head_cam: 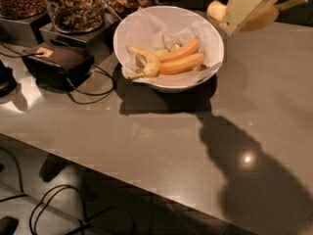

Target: Pick banana from white bowl

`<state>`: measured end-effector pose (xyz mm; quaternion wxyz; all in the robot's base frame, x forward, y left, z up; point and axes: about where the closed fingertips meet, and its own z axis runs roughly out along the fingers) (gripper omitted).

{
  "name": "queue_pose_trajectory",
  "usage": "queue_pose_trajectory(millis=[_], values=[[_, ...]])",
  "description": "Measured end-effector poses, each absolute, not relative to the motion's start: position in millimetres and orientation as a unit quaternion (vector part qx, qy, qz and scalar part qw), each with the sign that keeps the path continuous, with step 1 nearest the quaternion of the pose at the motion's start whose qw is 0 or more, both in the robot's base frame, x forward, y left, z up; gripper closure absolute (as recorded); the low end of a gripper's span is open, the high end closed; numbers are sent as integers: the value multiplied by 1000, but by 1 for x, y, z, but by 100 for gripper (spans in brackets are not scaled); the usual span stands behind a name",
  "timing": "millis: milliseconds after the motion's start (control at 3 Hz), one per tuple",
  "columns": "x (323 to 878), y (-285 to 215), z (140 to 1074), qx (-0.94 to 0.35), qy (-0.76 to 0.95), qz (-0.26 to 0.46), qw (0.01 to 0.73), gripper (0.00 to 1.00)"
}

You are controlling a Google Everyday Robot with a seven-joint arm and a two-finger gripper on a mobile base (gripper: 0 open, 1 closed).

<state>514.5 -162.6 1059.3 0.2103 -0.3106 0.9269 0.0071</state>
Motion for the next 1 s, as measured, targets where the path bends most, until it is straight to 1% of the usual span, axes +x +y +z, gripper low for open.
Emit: queue_pose_trajectory(millis=[333, 1000], values=[[488, -181, 1050, -294, 936, 4, 194, 100], [494, -178, 1052, -295, 933, 4, 205, 100]])
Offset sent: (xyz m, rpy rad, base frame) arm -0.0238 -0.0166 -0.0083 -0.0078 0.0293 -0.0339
